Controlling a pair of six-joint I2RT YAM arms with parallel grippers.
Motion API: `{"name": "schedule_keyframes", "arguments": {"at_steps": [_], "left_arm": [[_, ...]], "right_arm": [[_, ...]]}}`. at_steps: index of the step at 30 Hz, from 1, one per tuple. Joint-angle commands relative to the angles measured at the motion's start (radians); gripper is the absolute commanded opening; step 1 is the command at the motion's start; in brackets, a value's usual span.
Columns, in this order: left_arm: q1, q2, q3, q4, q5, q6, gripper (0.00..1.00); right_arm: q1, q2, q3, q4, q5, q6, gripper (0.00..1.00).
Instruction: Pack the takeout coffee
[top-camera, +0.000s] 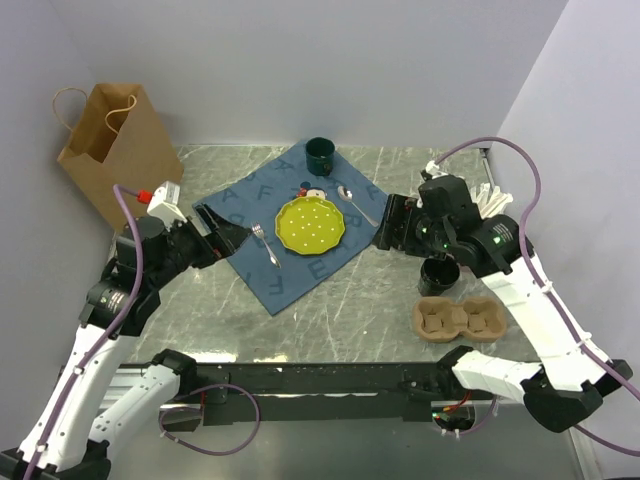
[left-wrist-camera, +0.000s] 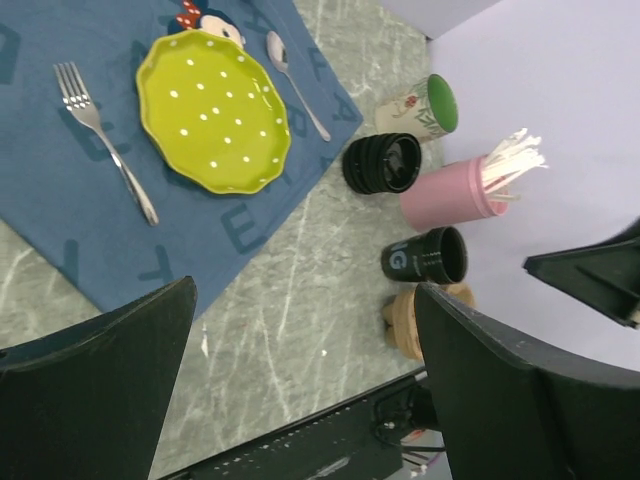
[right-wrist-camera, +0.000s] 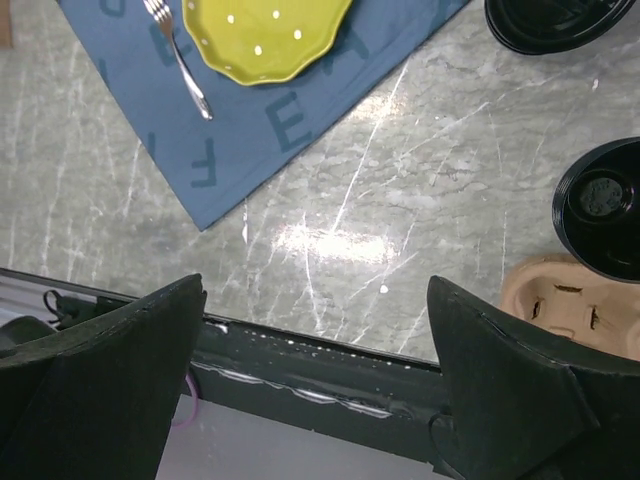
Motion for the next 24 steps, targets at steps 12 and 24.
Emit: {"name": "schedule_keyframes", "arguments": {"at_steps": [12,24], "left_arm": [[-0.012,0.092,0.049,0.013,-0.044,0.008,0.97],[-0.012,0.137,-0.003,0.005,0.041,-0.022,0.97]], "right_arm": [[-0.078,0.160,0.120,-0.348,0.430,0.059,0.94],[-0.272,0.233,-0.065,-0.168,0.251,-0.076,0.42]]}}
